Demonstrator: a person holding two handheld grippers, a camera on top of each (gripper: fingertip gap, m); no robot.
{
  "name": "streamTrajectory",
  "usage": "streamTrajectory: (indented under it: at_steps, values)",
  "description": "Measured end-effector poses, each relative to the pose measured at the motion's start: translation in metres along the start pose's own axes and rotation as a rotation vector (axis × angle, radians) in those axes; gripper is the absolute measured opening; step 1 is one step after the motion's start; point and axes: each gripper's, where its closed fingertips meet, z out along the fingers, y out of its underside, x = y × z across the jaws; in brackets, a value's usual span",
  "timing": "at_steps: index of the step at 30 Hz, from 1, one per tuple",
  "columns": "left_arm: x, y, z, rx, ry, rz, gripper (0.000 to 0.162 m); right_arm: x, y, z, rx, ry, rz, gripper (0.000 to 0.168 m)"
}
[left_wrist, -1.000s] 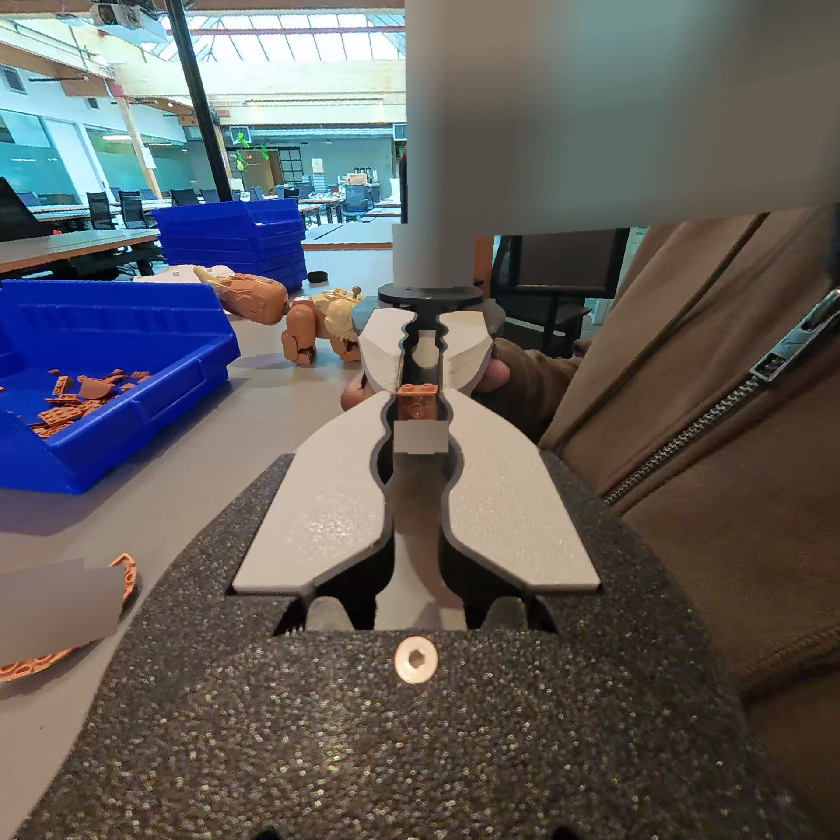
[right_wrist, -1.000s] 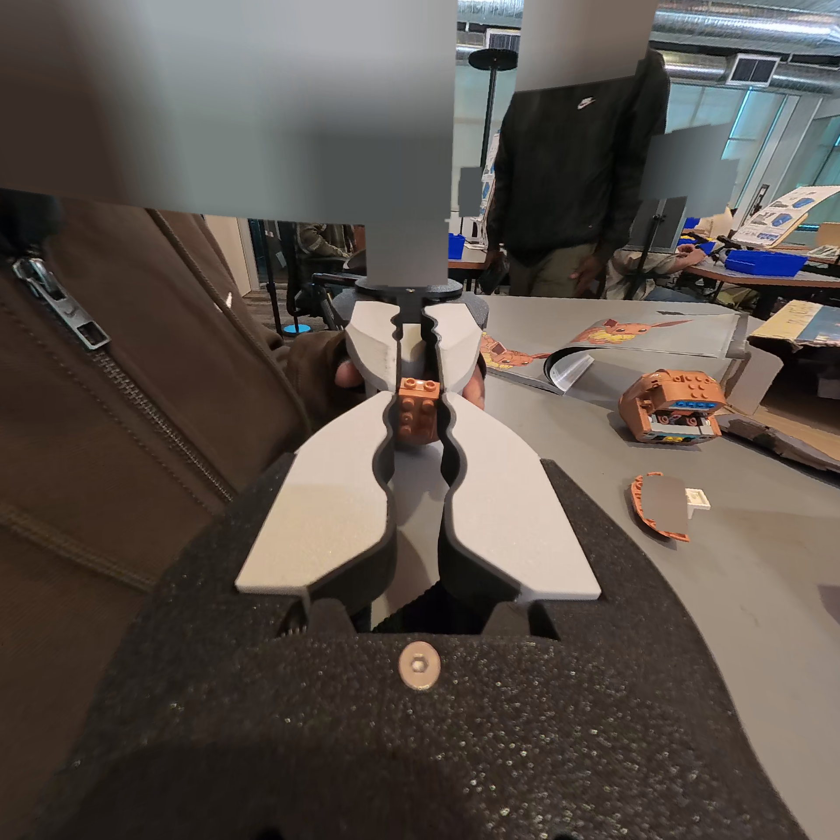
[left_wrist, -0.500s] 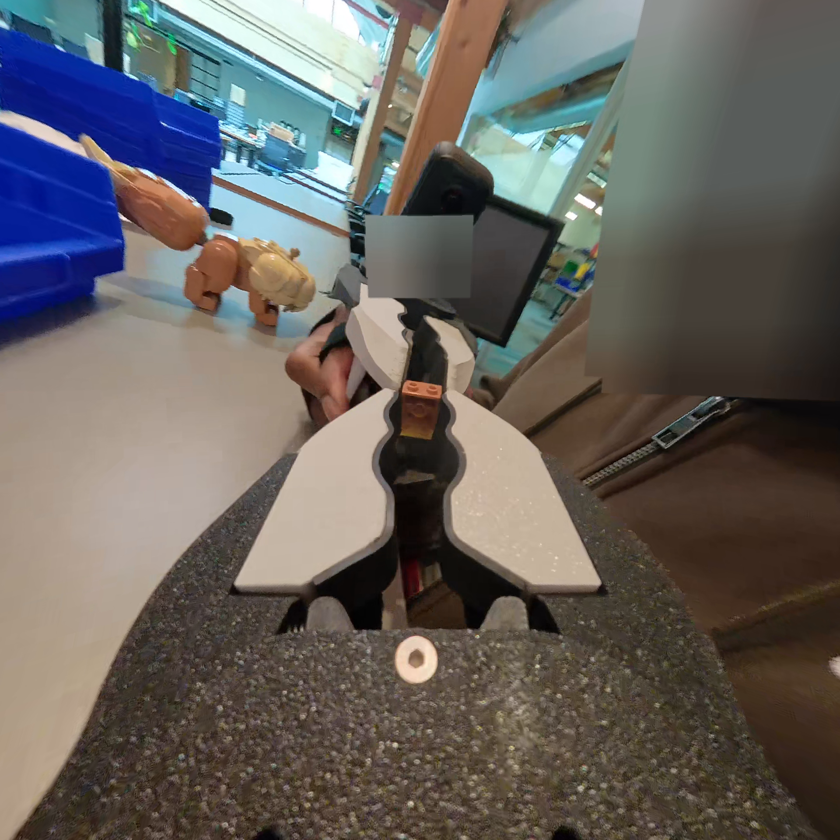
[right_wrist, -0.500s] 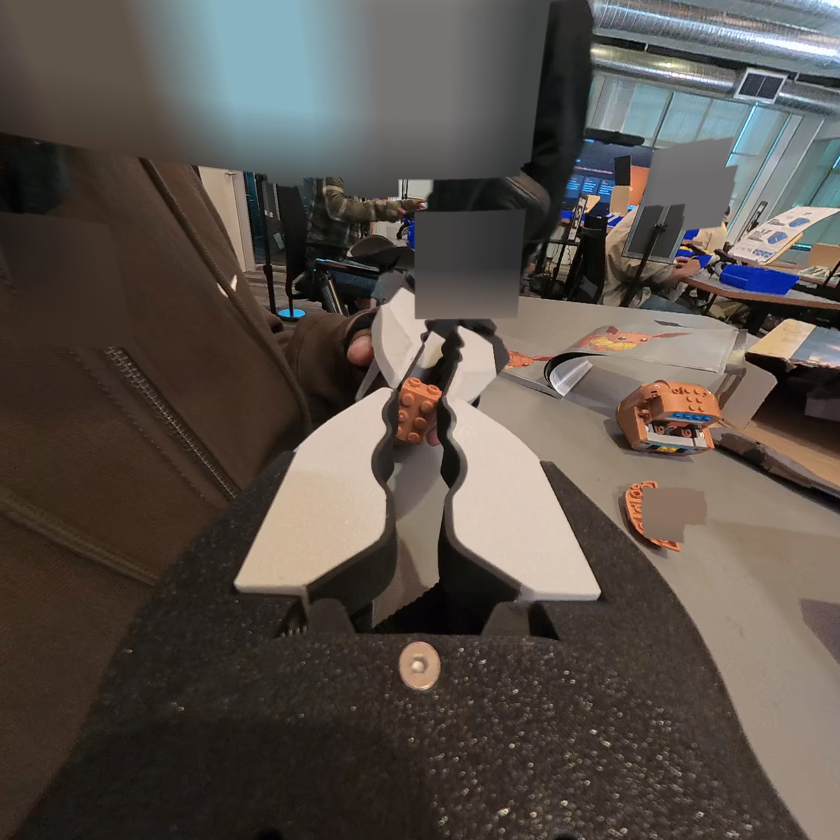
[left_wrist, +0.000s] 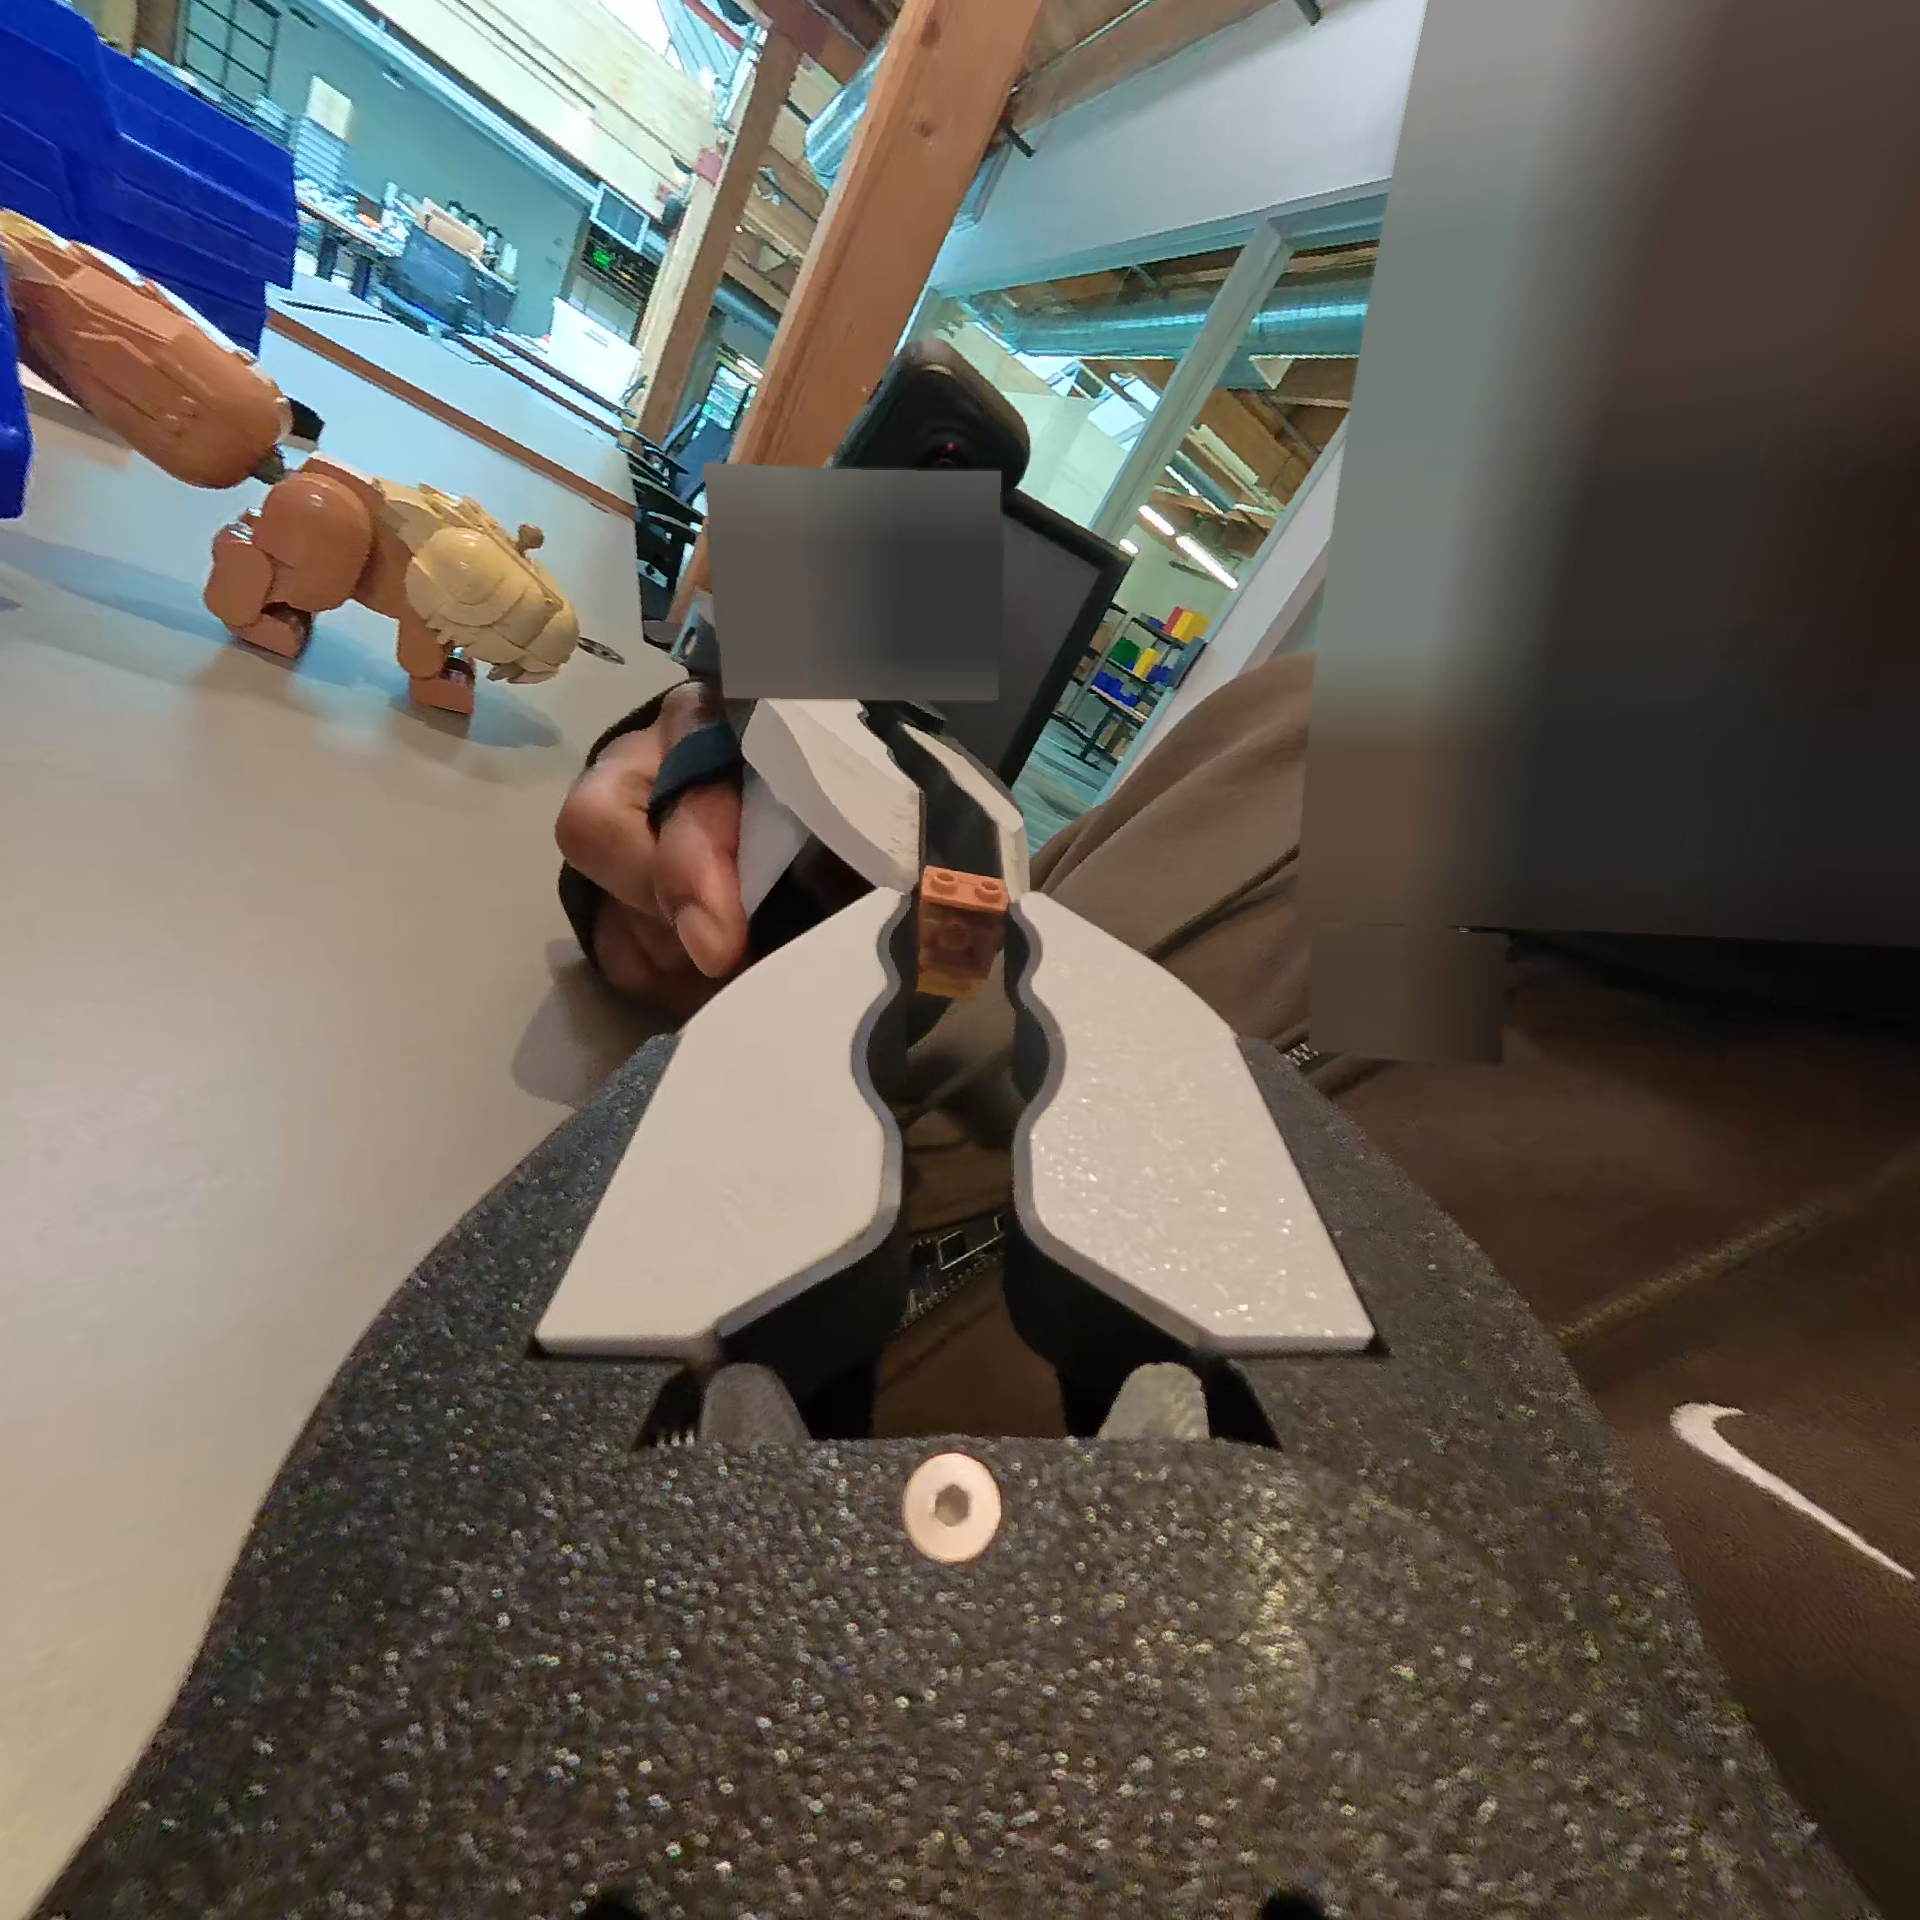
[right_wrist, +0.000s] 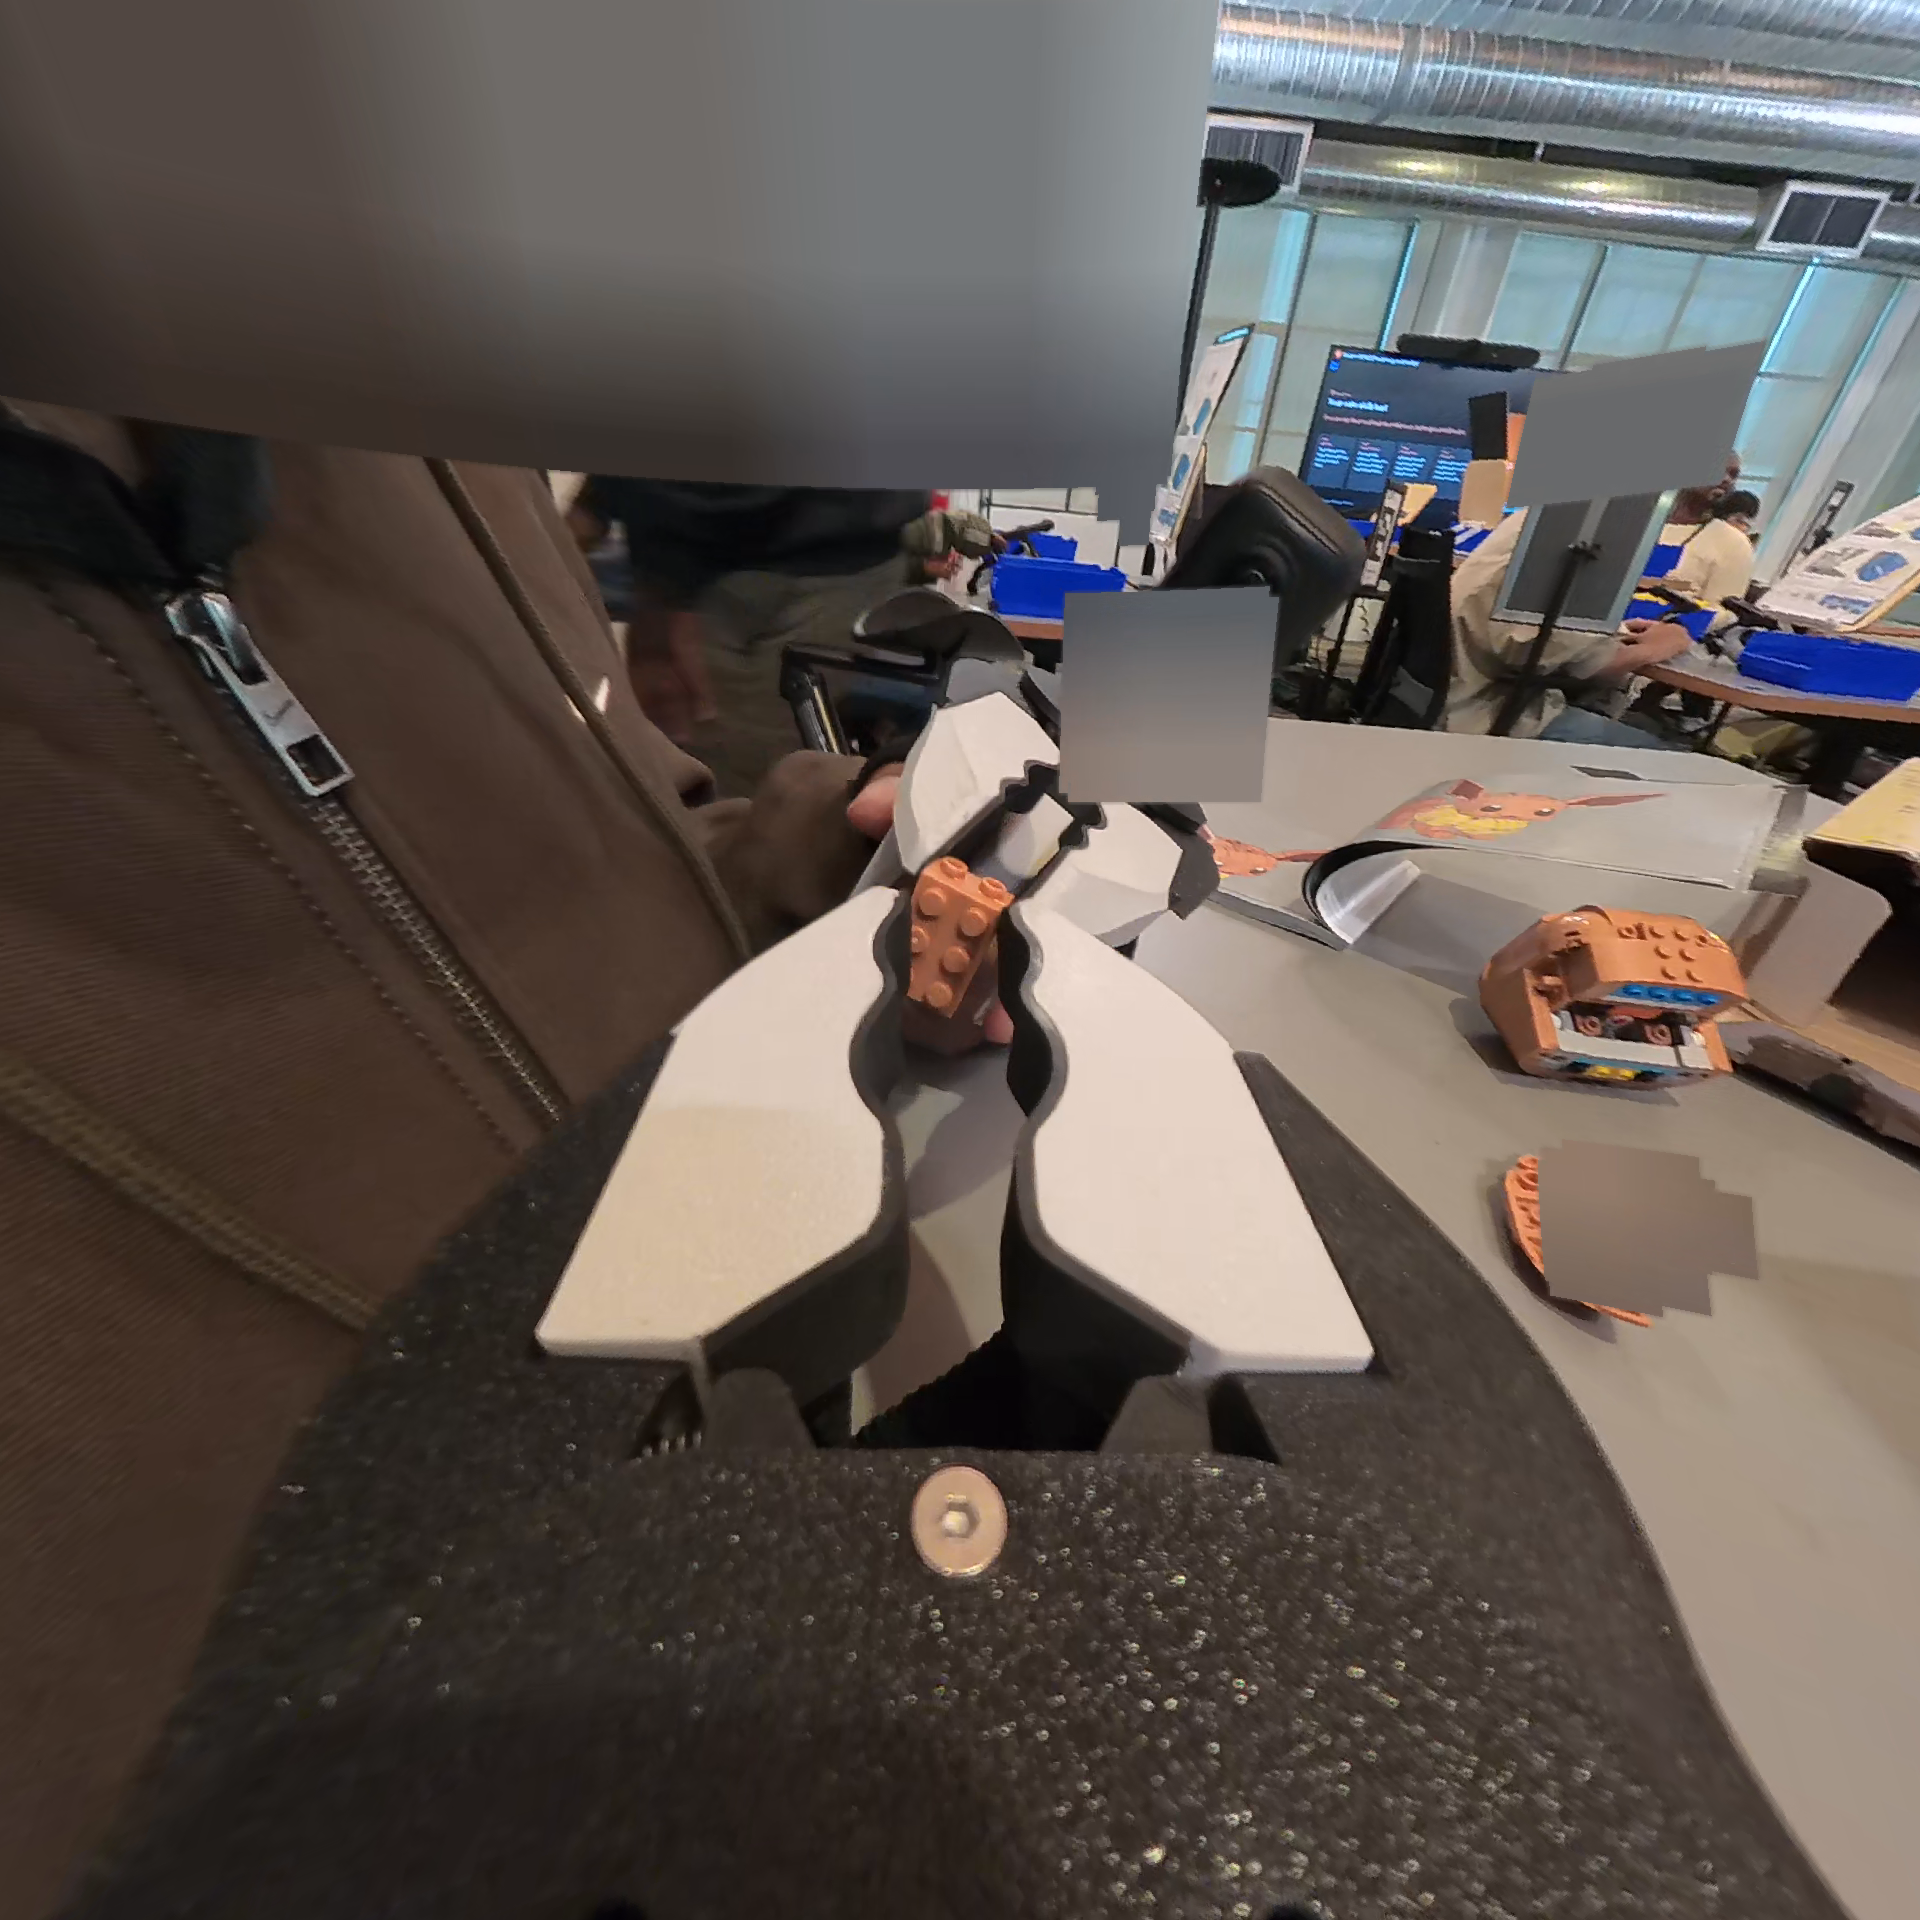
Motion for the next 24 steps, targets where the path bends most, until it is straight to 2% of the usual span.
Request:
streamTrajectory:
  at_steps: [2,4,11,14,17,19,21,23,24]
  values:
    - [0.007,-0.003,-0.001,0.019,0.062,-0.012,0.015,0.0,0.0,0.0,0.005,0.001,0.0,0.004]
    - [0.007,-0.004,-0.001,0.025,0.066,-0.01,0.016,0.001,0.0,0.0,0.005,0.005,0.0,0.004]
    - [-0.008,-0.01,-0.006,0.071,-0.129,0.168,0.015,0.018,0.002,-0.003,-0.002,0.112,0.035,0.005]
    - [-0.015,-0.015,-0.009,0.097,-0.216,0.229,0.015,0.019,0.003,-0.003,-0.012,0.102,0.085,0.017]
    - [-0.016,-0.016,-0.009,0.107,-0.243,0.26,0.015,0.022,0.014,0.004,-0.088,0.132,0.096,0.033]
    - [-0.017,-0.017,-0.009,0.113,-0.263,0.28,0.015,0.023,0.017,0.009,-0.115,0.148,0.106,0.037]
    - [-0.018,-0.018,-0.01,0.117,-0.286,0.296,0.015,0.024,0.019,0.012,-0.125,0.168,0.105,0.035]
    - [-0.02,-0.018,-0.01,0.112,-0.312,0.311,0.015,0.028,0.018,0.013,-0.125,0.211,0.077,0.021]
    - [-0.021,-0.018,-0.011,0.108,-0.322,0.317,0.015,0.03,0.017,0.012,-0.123,0.23,0.06,0.019]
